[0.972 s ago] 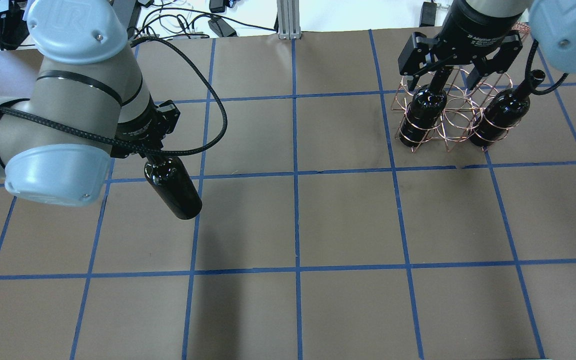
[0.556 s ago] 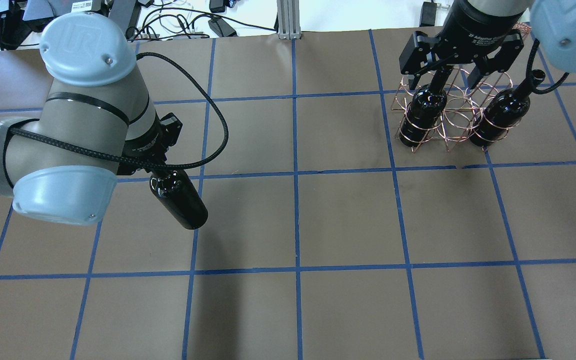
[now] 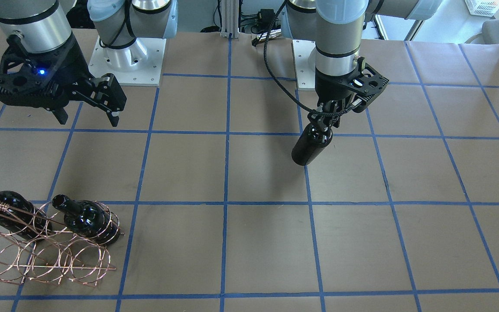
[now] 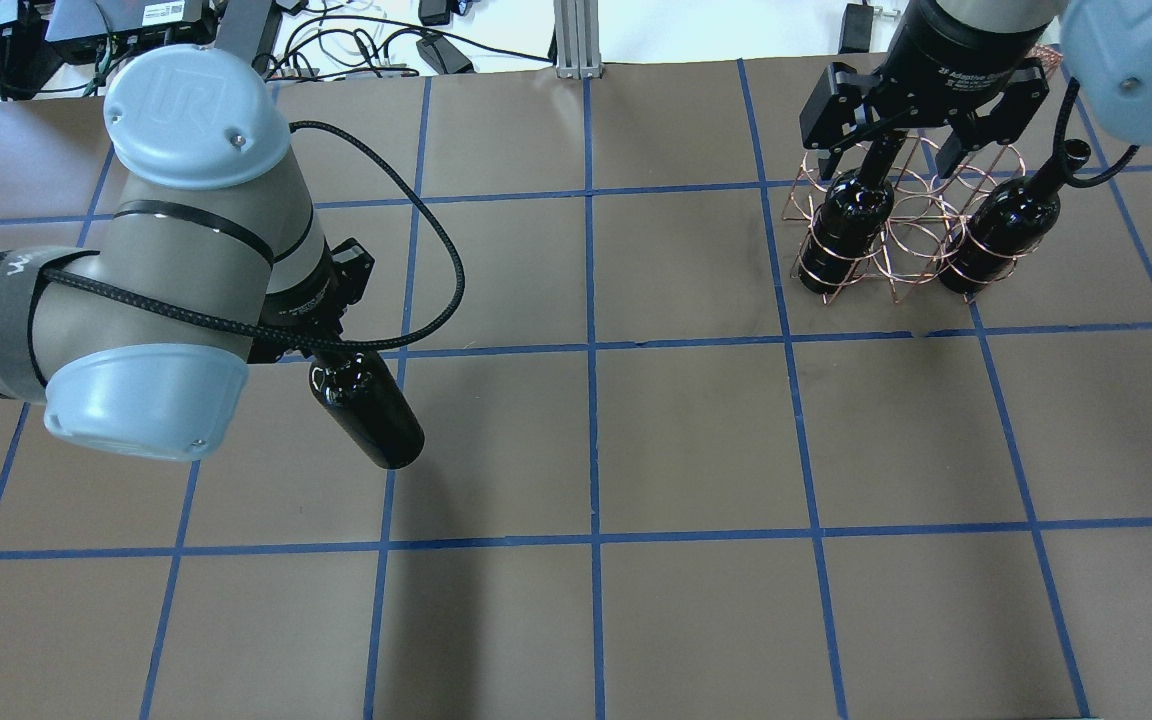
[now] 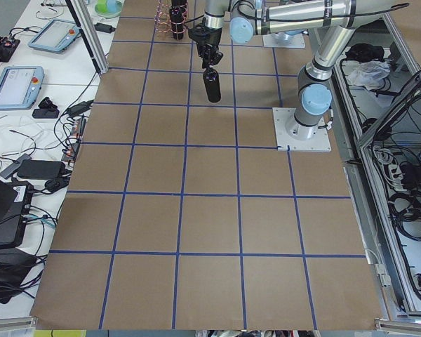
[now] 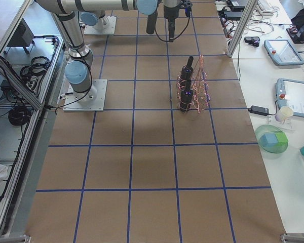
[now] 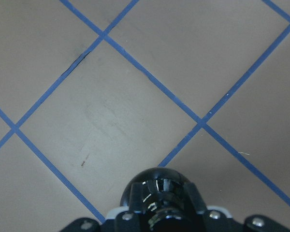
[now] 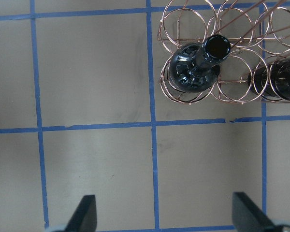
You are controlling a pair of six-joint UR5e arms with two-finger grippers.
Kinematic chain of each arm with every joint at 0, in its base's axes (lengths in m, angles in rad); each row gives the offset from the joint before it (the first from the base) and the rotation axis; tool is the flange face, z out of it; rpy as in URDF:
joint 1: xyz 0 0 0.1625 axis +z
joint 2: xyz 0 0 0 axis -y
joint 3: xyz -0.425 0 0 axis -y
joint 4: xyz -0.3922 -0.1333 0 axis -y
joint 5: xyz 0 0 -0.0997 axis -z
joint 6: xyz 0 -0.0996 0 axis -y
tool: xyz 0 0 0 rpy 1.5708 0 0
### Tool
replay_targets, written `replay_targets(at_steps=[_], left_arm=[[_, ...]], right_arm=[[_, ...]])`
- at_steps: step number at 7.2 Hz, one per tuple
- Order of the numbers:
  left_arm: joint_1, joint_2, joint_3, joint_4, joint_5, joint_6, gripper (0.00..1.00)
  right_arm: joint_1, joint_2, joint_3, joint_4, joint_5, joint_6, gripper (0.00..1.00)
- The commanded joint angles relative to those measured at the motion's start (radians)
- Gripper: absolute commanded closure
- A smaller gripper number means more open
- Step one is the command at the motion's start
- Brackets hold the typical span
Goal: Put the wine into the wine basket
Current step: 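Carry the bottle with the left gripper toward the table center and lower it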
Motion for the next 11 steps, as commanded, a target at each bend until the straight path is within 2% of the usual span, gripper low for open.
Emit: replay_targets(at_steps=[1, 5, 11], left_arm=[[-0.004, -0.006, -0.002, 0.001, -0.002, -0.001, 0.97], [-0.007, -0.049, -0.004, 0.025, -0.007, -0.001, 0.97], [-0.026, -0.049, -0.024, 0.025, -0.001, 0.002, 0.97]], right_arm=[[-0.001, 0.002, 0.000, -0.001, 0.003, -0.008, 0.00], [-0.001, 0.002, 0.002, 0.003, 0.002, -0.009, 0.00], [0.003, 0.002, 0.009, 0.003, 0.003, -0.009, 0.00]])
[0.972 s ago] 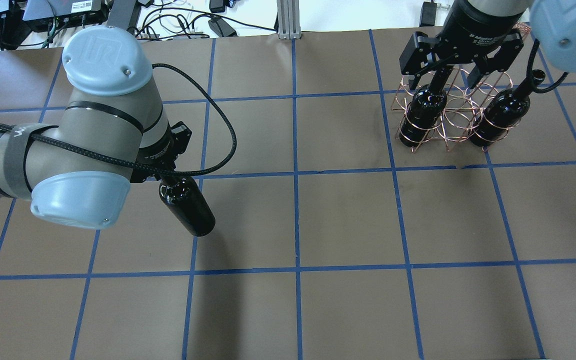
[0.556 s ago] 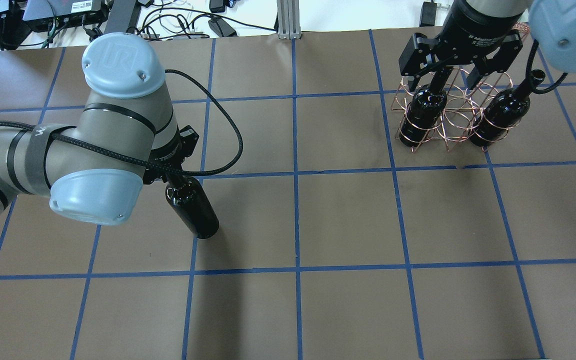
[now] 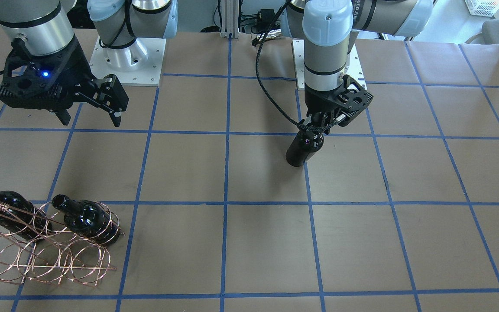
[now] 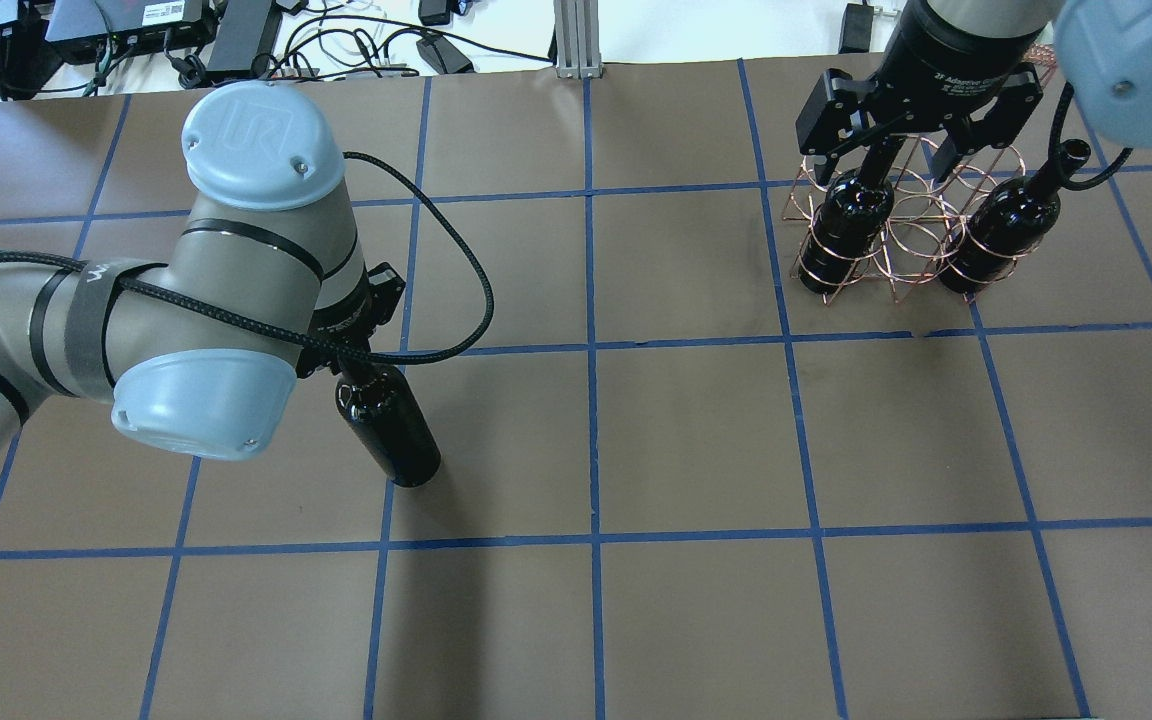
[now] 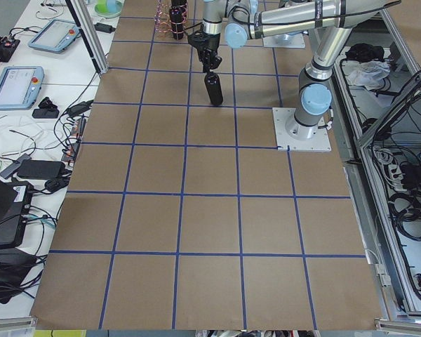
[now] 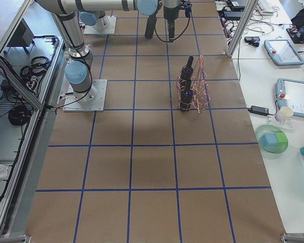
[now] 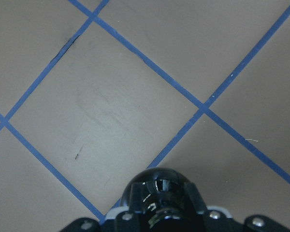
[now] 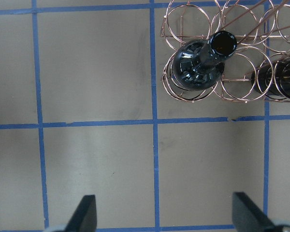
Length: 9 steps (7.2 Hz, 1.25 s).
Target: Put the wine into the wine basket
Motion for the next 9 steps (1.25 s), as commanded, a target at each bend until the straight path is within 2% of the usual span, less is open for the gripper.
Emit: replay_targets(at_steps=[1, 2, 3, 7, 8, 9], left_arm=[[0.000, 0.001, 0.000, -0.002, 0.004, 0.000, 0.94], [0.000, 0.001, 0.000, -0.005, 0.006, 0.000, 0.79], [0.000, 0.001, 0.000, -0.006, 0.006, 0.000, 0.71], [0.000, 0.001, 0.000, -0.008, 0.006, -0.003, 0.63], [0.000, 0.001, 0.000, -0.008, 0.004, -0.003, 0.54], [0.000, 0.001, 0.000, -0.008, 0.004, -0.003, 0.36]], right_arm=[[0.000, -0.001, 0.003, 0.000, -0.001, 0.000, 0.00], [0.000, -0.001, 0.003, 0.000, -0.001, -0.014, 0.00], [0.000, 0.001, 0.003, 0.000, -0.005, -0.032, 0.00], [-0.003, 0.002, 0.003, 0.006, -0.005, -0.039, 0.00], [-0.003, -0.004, 0.003, -0.001, 0.000, -0.039, 0.00], [-0.005, -0.003, 0.003, -0.002, -0.005, -0.039, 0.00]])
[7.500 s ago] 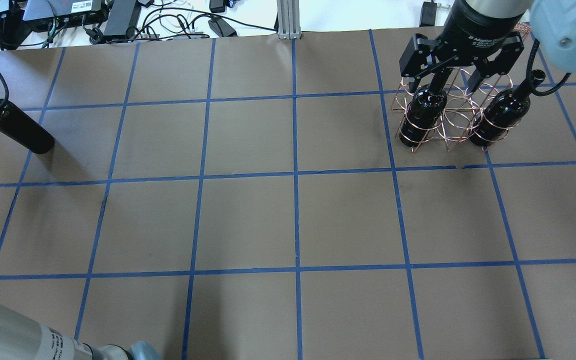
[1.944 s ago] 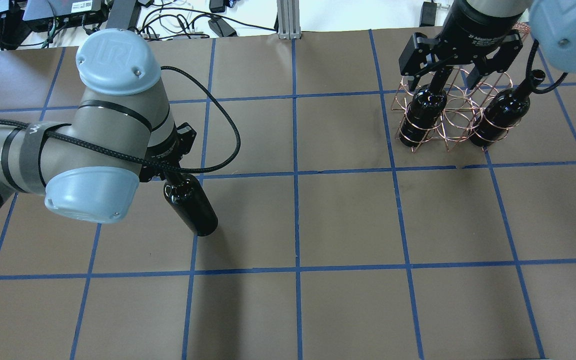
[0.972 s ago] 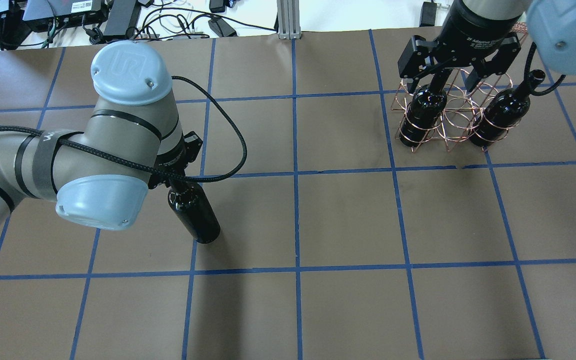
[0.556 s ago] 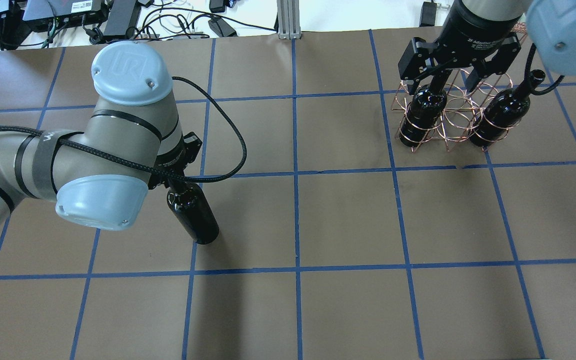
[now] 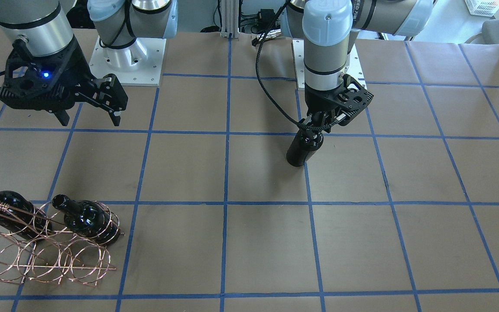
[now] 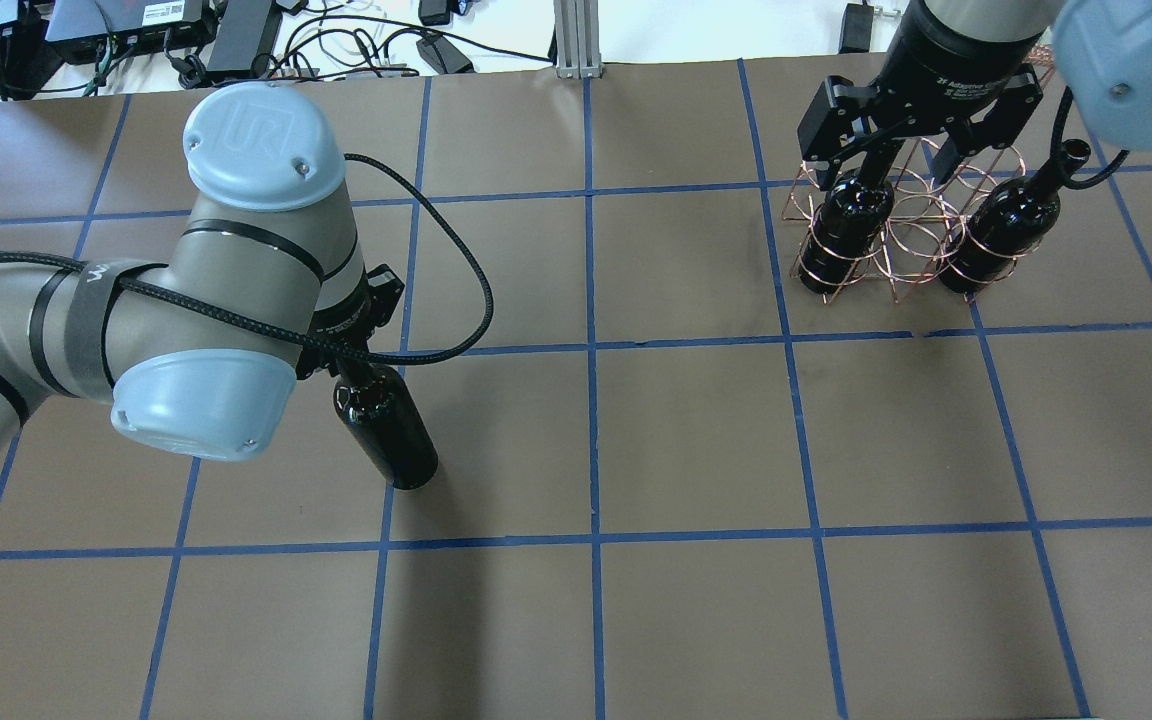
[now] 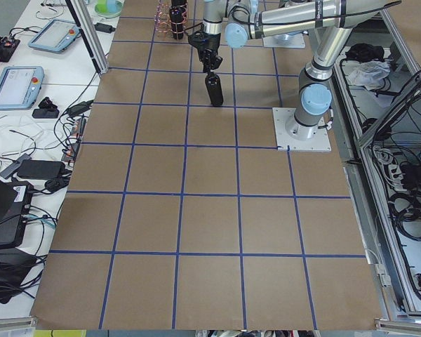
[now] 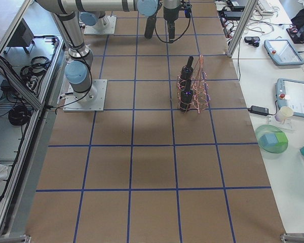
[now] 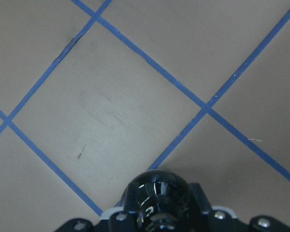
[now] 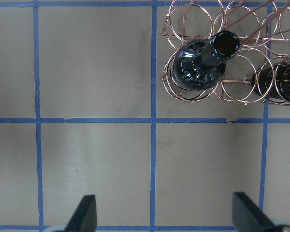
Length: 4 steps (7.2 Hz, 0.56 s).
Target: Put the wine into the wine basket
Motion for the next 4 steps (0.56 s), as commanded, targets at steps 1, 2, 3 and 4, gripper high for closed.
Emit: replay_targets(at_steps=[1, 2, 3, 4], left_arm=[[0.000, 0.000, 0.000, -0.002, 0.001, 0.000, 0.30], [0.000, 0.000, 0.000, -0.002, 0.001, 0.000, 0.29], [0.000, 0.000, 0.000, -0.002, -0.001, 0.000, 0.28], [0.003, 0.001, 0.006, -0.002, -0.001, 0.024, 0.26]], right_arm=[[0.000, -0.001, 0.000, 0.001, -0.005, -0.001, 0.00], [0.000, -0.001, 0.000, 0.014, -0.007, -0.001, 0.00], [0.000, -0.001, -0.002, 0.014, -0.007, -0.001, 0.00], [0.000, -0.001, 0.000, 0.006, -0.005, -0.002, 0.00]])
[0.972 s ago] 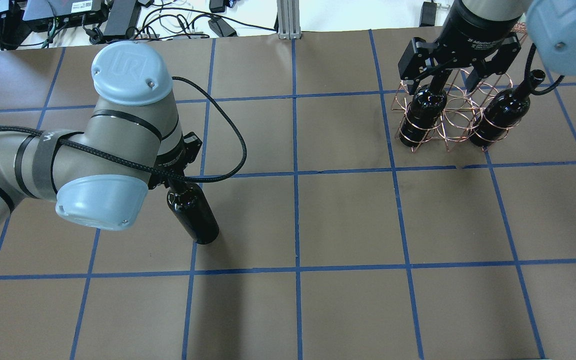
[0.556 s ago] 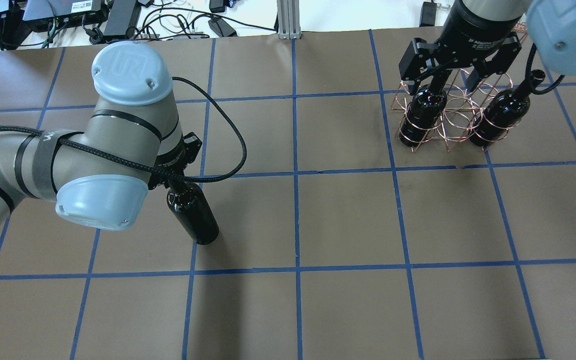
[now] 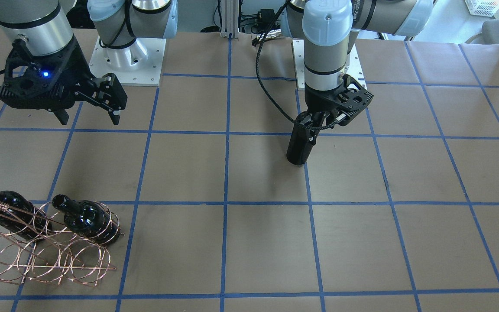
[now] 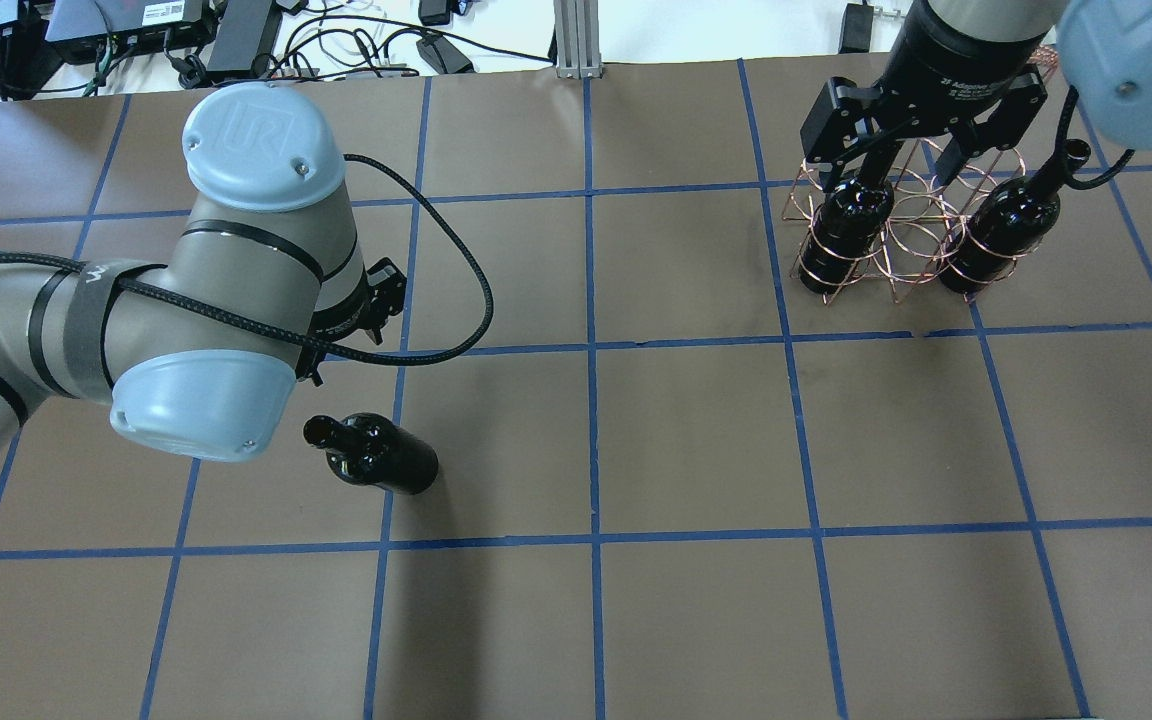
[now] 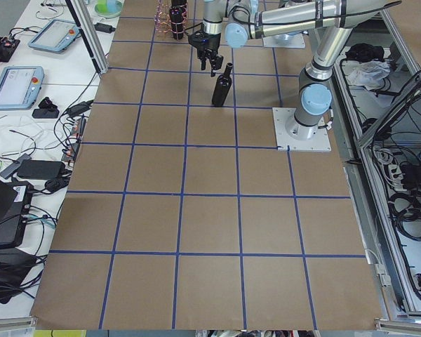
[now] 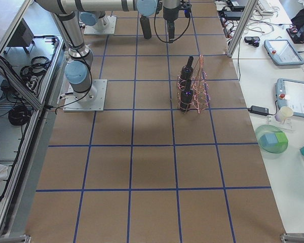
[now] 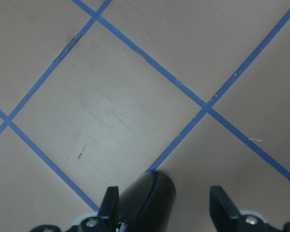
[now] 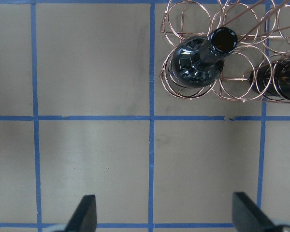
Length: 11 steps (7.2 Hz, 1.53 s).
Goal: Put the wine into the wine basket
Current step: 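Raise the left gripper away from the bottle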
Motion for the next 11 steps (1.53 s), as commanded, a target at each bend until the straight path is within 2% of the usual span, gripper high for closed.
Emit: replay_targets(at_steps=[1, 4, 5, 8, 9, 10, 11], left_arm=[[0.005, 0.001, 0.009, 0.000, -0.008, 0.047, 0.18], [0.021, 0.001, 0.060, -0.025, -0.014, 0.243, 0.16], [0.060, 0.001, 0.102, -0.025, -0.028, 0.320, 0.09], [0.319, -0.016, 0.288, -0.265, -0.177, 0.856, 0.08], [0.349, -0.040, 0.352, -0.296, -0.178, 0.974, 0.08], [0.346, -0.069, 0.421, -0.328, -0.186, 1.016, 0.06], [0.340, -0.083, 0.438, -0.331, -0.292, 1.070, 0.04]], right_arm=[[-0.001, 0.001, 0.001, 0.002, -0.001, -0.001, 0.00], [0.002, -0.002, 0.001, -0.001, 0.002, -0.001, 0.00], [0.002, 0.001, 0.001, -0.010, 0.002, 0.000, 0.00], [0.002, 0.008, 0.001, -0.010, 0.002, -0.027, 0.00], [0.009, 0.018, 0.004, -0.013, 0.019, -0.003, 0.00], [0.020, 0.047, -0.005, -0.012, 0.010, 0.002, 0.00], [0.066, 0.055, -0.007, -0.012, 0.007, 0.058, 0.00]])
